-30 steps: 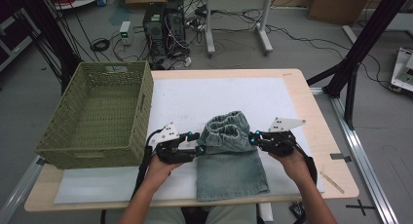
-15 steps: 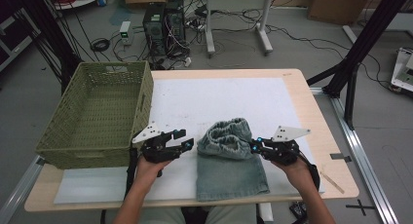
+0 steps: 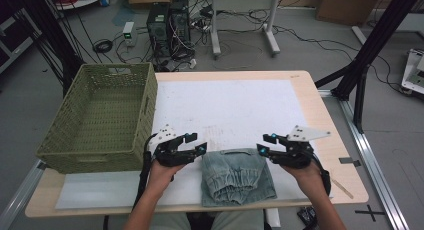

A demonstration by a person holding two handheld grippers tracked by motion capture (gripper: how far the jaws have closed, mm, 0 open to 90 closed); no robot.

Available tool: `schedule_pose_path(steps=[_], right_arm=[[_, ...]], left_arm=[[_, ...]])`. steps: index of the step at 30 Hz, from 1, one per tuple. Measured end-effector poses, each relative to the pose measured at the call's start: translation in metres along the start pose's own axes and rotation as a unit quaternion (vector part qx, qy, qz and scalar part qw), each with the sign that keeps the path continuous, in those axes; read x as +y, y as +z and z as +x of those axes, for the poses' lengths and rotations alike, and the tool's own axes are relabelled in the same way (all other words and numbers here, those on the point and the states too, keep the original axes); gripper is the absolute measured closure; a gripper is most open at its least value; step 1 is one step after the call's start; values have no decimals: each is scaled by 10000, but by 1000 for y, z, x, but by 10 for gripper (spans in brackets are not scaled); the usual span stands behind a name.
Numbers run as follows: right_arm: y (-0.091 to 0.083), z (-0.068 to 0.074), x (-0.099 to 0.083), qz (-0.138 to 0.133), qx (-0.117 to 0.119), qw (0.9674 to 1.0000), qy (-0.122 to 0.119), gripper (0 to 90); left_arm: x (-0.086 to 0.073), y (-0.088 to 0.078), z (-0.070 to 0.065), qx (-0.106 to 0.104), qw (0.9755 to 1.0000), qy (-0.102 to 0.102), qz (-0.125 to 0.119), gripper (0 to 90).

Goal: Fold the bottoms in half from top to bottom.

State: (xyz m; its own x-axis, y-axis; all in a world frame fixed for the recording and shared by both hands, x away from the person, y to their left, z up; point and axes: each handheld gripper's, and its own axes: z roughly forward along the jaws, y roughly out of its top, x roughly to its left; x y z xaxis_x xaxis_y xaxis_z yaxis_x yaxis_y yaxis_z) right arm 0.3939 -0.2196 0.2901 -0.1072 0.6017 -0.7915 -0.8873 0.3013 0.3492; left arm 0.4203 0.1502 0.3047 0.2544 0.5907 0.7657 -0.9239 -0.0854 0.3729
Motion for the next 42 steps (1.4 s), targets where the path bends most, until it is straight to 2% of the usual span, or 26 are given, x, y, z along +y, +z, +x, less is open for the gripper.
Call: schedule_pose_path(steps=[3, 6, 8, 10, 12, 13, 14, 16, 18, 20, 22, 24, 26, 27, 29, 31, 32, 36, 39, 42], right_arm=[[19, 8, -4, 433, 148, 9989, -97, 544], [33, 12, -12, 882, 257, 9956, -180, 544], [37, 13, -17, 1041, 294, 9940, -175, 542], [38, 12, -20, 1147, 300, 9928, -197, 537], [40, 15, -23, 1306, 266, 9905, -324, 536], [41, 16, -24, 1370, 233, 9896, -377, 536], [43, 19, -27, 1410, 201, 9887, -477, 537], [41, 20, -29, 1378, 217, 9891, -477, 536], [37, 20, -28, 1337, 245, 9899, -397, 529], [32, 18, -25, 1135, 255, 9928, -286, 484], [25, 15, -21, 870, 135, 9960, -169, 439], [21, 9, -20, 779, -154, 9968, -120, 390], [21, 2, -23, 904, -440, 9949, -33, 365], [23, 0, -25, 1051, -554, 9929, -3, 356], [29, -4, -33, 1348, -589, 9890, 160, 327], [33, -5, -38, 1387, -507, 9884, 340, 335], [34, -6, -40, 1372, -474, 9887, 385, 358], [34, -10, -42, 1404, -228, 9876, 666, 496], [31, -9, -42, 1331, -189, 9888, 640, 675], [31, -5, -41, 1295, -223, 9902, 476, 738]], left_arm=[[-3, 5, -4, -27, 9998, 80, 152, 411], [-8, 11, -7, -130, 9989, 110, 441, 460], [-12, 16, -11, -139, 9971, 167, 730, 478], [-16, 20, -13, -126, 9956, 188, 913, 512], [-18, 21, -15, -115, 9940, 246, 1060, 529], [-19, 22, -17, -100, 9925, 305, 1183, 542], [-20, 22, -19, -96, 9911, 359, 1276, 553], [-19, 21, -20, -92, 9906, 417, 1300, 555], [-17, 20, -20, -37, 9914, 425, 1240, 545], [-14, 20, -17, 116, 9926, 357, 1156, 464], [-12, 18, -14, 257, 9934, 287, 1078, 393], [-13, 19, -12, 307, 9927, 248, 1140, 379], [-16, 21, -12, 278, 9910, 209, 1291, 366], [-18, 23, -11, 256, 9903, 161, 1353, 363], [-21, 24, -9, 182, 9898, 21, 1411, 357], [-21, 26, -8, 76, 9890, -70, 1476, 372], [-22, 26, -8, 71, 9882, -66, 1528, 416], [-23, 25, -8, -25, 9876, -281, 1545, 545], [-23, 23, -9, 8, 9883, -273, 1503, 699], [-20, 24, -14, 131, 9891, -192, 1452, 771]])
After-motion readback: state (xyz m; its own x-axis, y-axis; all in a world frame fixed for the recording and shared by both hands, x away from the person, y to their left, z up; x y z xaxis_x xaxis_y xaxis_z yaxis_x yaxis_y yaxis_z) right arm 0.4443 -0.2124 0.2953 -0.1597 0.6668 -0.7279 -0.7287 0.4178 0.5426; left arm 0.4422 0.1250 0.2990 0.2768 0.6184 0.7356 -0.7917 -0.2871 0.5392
